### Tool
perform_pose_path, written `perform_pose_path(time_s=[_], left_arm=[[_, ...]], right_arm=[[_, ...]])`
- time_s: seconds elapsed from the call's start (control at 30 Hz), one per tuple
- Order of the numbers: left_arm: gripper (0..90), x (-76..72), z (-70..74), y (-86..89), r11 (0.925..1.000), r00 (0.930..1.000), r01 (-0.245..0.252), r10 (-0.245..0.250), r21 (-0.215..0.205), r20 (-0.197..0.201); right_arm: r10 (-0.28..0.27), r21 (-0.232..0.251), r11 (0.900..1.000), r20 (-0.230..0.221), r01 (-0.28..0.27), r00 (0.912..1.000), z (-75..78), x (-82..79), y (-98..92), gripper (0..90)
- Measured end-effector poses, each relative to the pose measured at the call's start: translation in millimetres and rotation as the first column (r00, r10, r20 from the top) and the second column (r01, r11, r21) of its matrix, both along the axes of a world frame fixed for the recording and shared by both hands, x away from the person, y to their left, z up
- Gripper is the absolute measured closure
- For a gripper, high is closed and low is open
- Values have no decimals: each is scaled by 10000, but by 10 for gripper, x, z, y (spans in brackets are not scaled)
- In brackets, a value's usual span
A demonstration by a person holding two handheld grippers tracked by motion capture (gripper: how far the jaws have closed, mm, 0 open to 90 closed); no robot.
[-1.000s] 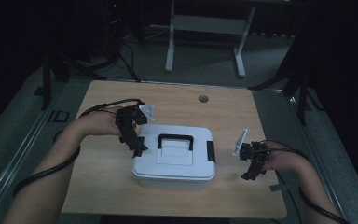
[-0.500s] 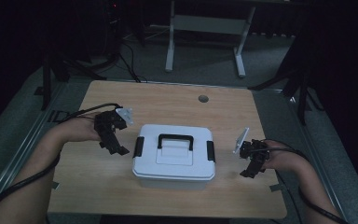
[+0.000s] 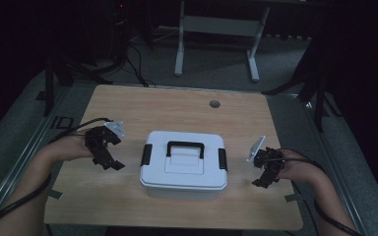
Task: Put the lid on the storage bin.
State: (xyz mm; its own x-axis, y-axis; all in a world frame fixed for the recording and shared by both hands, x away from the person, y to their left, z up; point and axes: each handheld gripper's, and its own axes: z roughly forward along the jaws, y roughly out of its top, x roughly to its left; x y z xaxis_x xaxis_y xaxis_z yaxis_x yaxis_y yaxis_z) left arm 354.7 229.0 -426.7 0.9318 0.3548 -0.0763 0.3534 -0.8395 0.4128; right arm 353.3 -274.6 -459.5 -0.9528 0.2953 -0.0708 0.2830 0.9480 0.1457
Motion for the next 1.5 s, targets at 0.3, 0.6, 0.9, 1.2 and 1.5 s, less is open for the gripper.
perform_pose_path(time_s=[0.3,0.6,0.9,1.2,1.5], left_arm=[[16,-56,-258,117,9996,9996,-243,241,-172,-112],[18,-94,-416,197,9970,9979,-569,552,-517,-338],[18,-154,-571,239,9961,9979,-623,610,-629,-217],[18,-188,-663,321,9935,9962,-850,832,-757,-263],[18,-235,-737,388,9897,9943,-1068,1061,-955,-119]], right_arm=[[-285,613,9977,159,275,9995,-130,-33,-91,154],[-699,956,9932,344,663,9970,-231,-34,-142,134],[-1092,1088,9886,394,1044,9932,-308,-59,-197,132],[-1526,1390,9797,503,1444,9870,-378,-75,-275,129],[-1898,1785,9681,637,1760,9797,-423,-84,-334,129]])
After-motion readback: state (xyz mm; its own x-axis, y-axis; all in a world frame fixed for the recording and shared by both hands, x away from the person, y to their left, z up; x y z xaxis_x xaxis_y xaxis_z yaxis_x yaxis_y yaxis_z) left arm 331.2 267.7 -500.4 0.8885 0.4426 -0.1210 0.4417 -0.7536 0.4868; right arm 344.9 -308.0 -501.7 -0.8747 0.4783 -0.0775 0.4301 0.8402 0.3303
